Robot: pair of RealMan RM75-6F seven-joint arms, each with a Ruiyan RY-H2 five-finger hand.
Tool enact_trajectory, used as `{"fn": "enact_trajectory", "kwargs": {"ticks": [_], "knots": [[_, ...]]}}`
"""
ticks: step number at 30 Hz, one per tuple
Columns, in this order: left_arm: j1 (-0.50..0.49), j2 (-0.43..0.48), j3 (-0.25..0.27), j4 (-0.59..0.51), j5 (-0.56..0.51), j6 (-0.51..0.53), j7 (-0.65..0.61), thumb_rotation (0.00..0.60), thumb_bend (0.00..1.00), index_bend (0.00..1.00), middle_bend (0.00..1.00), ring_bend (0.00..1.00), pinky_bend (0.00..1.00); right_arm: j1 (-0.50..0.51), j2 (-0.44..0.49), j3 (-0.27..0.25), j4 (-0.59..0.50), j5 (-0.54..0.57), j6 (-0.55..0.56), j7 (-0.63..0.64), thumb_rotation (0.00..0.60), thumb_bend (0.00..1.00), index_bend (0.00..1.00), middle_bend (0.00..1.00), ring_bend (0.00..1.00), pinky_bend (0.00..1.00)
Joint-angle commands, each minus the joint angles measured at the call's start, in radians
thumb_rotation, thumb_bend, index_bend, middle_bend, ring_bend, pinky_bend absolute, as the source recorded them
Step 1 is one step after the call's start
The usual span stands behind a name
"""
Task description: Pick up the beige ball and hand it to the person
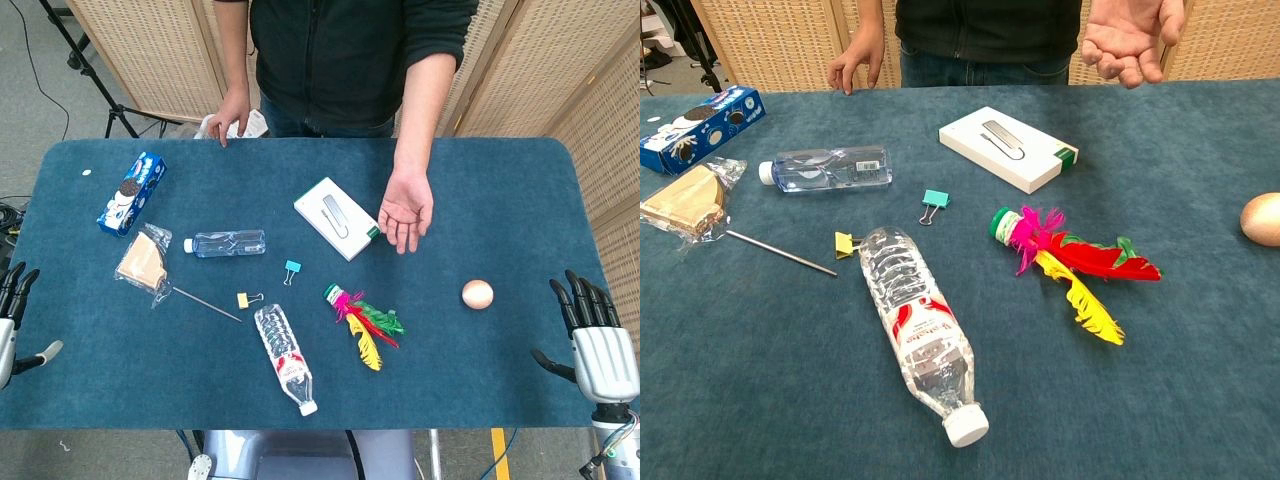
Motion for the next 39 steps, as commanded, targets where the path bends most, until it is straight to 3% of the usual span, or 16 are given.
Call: {"fn": "enact_trajectory", "kwargs": {"ticks": [1, 7, 10, 18, 24, 29, 35, 39], "knots": [[0.000, 0.000, 0.000, 0.000, 0.000, 0.000, 0.002, 0.600, 0.00, 0.00, 0.00, 0.00, 0.00, 0.002, -0.001, 0.000, 0.002, 0.006, -0.009, 0.000, 0.600, 0.00, 0.00, 0.00, 0.00, 0.10], [0.005, 0.002, 0.000, -0.003, 0.002, 0.007, 0.001, 0.600, 0.00, 0.00, 0.00, 0.00, 0.00, 0.019, 0.001, -0.009, 0.001, 0.027, -0.069, 0.013, 0.600, 0.00, 0.00, 0.00, 0.00, 0.10], [0.008, 0.008, -0.003, -0.012, 0.007, 0.019, -0.008, 0.600, 0.00, 0.00, 0.00, 0.00, 0.00, 0.061, -0.001, -0.007, 0.020, 0.050, -0.159, 0.061, 0.600, 0.00, 0.00, 0.00, 0.00, 0.10], [0.017, 0.027, -0.010, -0.036, -0.003, 0.030, -0.014, 0.600, 0.00, 0.00, 0.00, 0.00, 0.00, 0.224, -0.081, 0.017, 0.229, 0.106, -0.435, 0.125, 0.600, 0.00, 0.02, 0.00, 0.00, 0.10], [0.021, 0.033, -0.020, -0.050, -0.022, 0.032, -0.007, 0.600, 0.00, 0.00, 0.00, 0.00, 0.00, 0.295, -0.162, 0.030, 0.347, 0.133, -0.523, 0.089, 0.600, 0.00, 0.06, 0.01, 0.00, 0.11], [0.017, 0.032, -0.024, -0.049, -0.040, 0.013, -0.003, 0.600, 0.00, 0.00, 0.00, 0.00, 0.00, 0.343, -0.247, 0.043, 0.453, 0.171, -0.587, 0.083, 0.600, 0.00, 0.14, 0.11, 0.09, 0.20], [0.010, 0.031, -0.026, -0.047, -0.051, -0.004, 0.001, 0.600, 0.00, 0.00, 0.00, 0.00, 0.00, 0.369, -0.300, 0.045, 0.530, 0.201, -0.633, 0.081, 0.600, 0.00, 0.20, 0.21, 0.16, 0.22], [0.009, 0.029, -0.028, -0.045, -0.052, -0.007, 0.002, 0.600, 0.00, 0.00, 0.00, 0.00, 0.00, 0.378, -0.334, 0.044, 0.575, 0.202, -0.628, 0.092, 0.600, 0.04, 0.29, 0.32, 0.27, 0.31]]}}
